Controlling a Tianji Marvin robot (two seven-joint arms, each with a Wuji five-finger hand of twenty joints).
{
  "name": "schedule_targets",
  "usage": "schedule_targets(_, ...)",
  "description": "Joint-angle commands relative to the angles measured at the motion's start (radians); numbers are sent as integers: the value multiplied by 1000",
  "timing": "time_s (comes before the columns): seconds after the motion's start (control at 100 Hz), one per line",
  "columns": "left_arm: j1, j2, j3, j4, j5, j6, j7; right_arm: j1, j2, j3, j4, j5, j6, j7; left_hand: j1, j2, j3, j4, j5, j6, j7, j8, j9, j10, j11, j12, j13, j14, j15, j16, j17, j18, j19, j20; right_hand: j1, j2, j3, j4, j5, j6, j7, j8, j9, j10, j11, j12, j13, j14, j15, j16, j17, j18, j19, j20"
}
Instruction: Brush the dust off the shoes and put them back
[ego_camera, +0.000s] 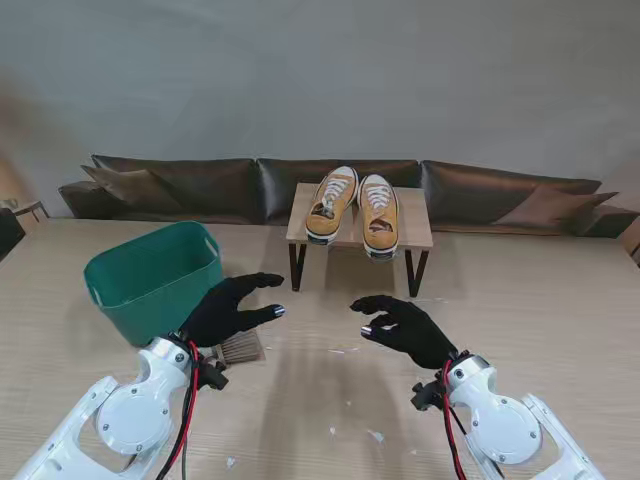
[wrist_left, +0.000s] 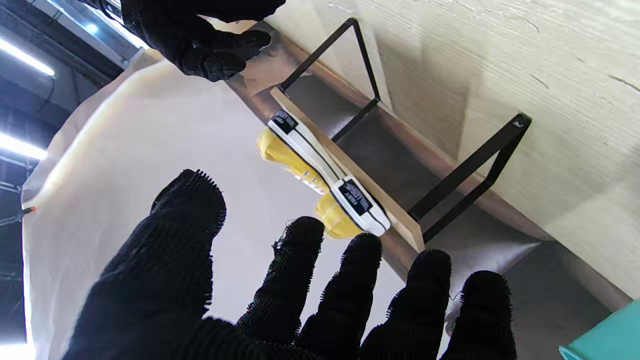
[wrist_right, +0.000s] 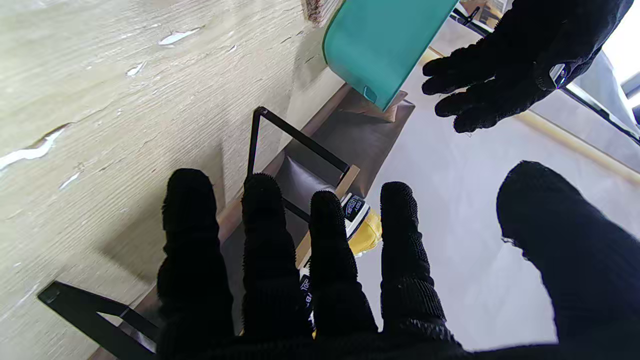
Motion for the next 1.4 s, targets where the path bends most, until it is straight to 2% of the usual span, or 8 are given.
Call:
schedule_targets(0.0,4,-2,1,-4,0,9,-19,-9,-3,1,0,0,-3,16,14,47,-25,30,-3,-9,-2,-3,-5,-10,-1,-7,-30,-1,-12,-15,-13,-23,-16,6,-39,11,-21,24,-31,-33,-13,-11,-31,-37,9,-16,-8,-18,-5,-7,-235,-34,-17,22)
schedule_targets(0.83,6,2,15,-8,22,11,-27,-7,3,-8,20,-1,-29,35,20,48,-26,32,-2,-9,-2,-2,6,0,4,-2,-21,1,-5,-8,-12,-22,-15,9,-38,12,-17,24,-37,-35,-11,-11,-12,-34,13,-16,5,-15,1,-5,-224,-29,-9,25)
schedule_targets(0.93,-1,1,25,-5,31,6,-22,-6,4,-7,20,1,-26,41,23,48,-23,32,-6,-14,-3,-3,8,1,5,1,-15,4,0,-5,-8,-19,-12,11,-37,14,-18,23,-38,-34,-11,-11,-10,-31,12,-17,7,-16,2,-5,-224,-28,-8,25)
schedule_targets(1.07,-21,0,45,4,53,-5,-7,-7,4,-2,17,0,-18,42,34,46,-13,32,-7,-49,-2,-2,21,8,11,8,8,12,17,8,10,-10,0,19,-37,13,-18,23,-38,-35,-10,-11,-6,-29,12,-17,9,-15,2,-5,-223,-27,-7,24)
schedule_targets(1.19,-49,-2,61,9,85,-7,12,-3,3,0,21,2,-13,40,34,37,-2,29,-10,-68,0,-2,41,18,21,26,42,26,47,36,40,3,30,46,-37,13,-17,23,-39,-36,-10,-12,-3,-26,11,-17,9,-14,2,-5,-223,-27,-7,23)
schedule_targets(1.39,-122,9,66,-6,167,12,-17,4,1,2,30,8,-6,40,18,5,51,22,-24,-108,0,-6,55,23,39,90,102,35,136,144,100,16,108,179,-35,14,-17,23,-37,-34,-9,-12,3,-25,11,-17,13,-11,3,-4,-221,-25,-6,22)
